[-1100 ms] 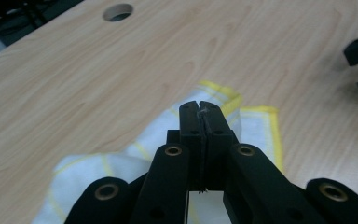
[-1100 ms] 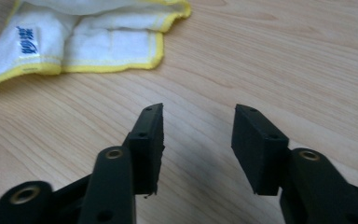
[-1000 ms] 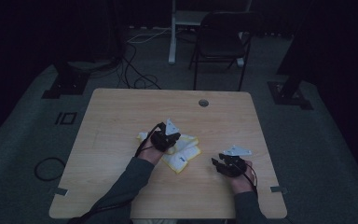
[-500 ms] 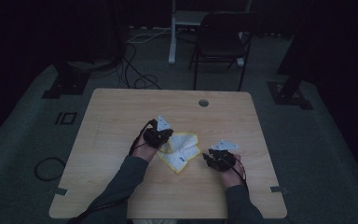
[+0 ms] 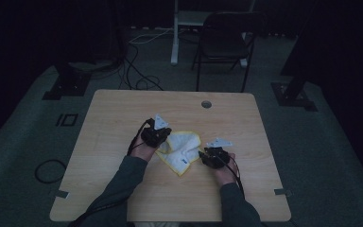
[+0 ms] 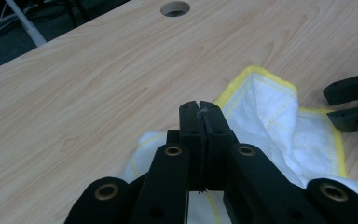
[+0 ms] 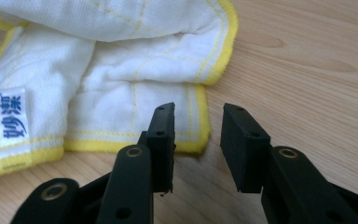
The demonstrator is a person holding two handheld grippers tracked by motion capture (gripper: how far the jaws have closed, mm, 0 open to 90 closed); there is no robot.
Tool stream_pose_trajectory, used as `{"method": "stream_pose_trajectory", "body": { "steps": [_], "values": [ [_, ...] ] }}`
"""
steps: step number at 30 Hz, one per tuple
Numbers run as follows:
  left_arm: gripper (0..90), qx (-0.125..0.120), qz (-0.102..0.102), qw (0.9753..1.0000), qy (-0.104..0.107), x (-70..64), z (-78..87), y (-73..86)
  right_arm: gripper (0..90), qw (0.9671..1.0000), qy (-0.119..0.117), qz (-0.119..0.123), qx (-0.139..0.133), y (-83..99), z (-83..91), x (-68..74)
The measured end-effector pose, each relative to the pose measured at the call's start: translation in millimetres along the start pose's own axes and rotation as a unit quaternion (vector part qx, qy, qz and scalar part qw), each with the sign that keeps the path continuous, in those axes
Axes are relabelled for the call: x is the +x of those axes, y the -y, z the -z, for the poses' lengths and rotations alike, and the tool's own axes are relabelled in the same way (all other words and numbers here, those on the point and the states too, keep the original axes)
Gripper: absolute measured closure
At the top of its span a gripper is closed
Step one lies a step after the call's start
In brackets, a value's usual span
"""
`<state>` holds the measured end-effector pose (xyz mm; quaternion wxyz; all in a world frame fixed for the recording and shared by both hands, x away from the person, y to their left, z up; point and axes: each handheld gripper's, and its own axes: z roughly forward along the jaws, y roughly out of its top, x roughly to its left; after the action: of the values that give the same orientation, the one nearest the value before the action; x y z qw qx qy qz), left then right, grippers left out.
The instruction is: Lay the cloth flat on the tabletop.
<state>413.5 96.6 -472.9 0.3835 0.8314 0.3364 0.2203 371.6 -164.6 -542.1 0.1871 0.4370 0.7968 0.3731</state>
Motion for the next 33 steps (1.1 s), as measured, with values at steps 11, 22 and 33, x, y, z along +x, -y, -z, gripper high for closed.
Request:
{"method": "stream_pose_trajectory", "body": {
  "steps": [11,22,33],
  "values": [
    [89.7,-0.002,0.010,0.9999,-0.010,10.9,3.4,0.8,79.4,0.9997,-0.005,0.011,0.019,-6.0,-7.5,5.1],
    [89.8,-0.002,0.027,0.9993,-0.025,28.5,7.9,4.7,85.9,0.9995,0.015,0.011,0.027,-6.8,-4.5,-4.2],
    [89.8,0.012,0.041,0.9985,-0.035,41.6,6.5,13.1,86.3,0.9991,0.031,-0.002,0.029,-3.4,2.2,-21.8]
  ]
}}
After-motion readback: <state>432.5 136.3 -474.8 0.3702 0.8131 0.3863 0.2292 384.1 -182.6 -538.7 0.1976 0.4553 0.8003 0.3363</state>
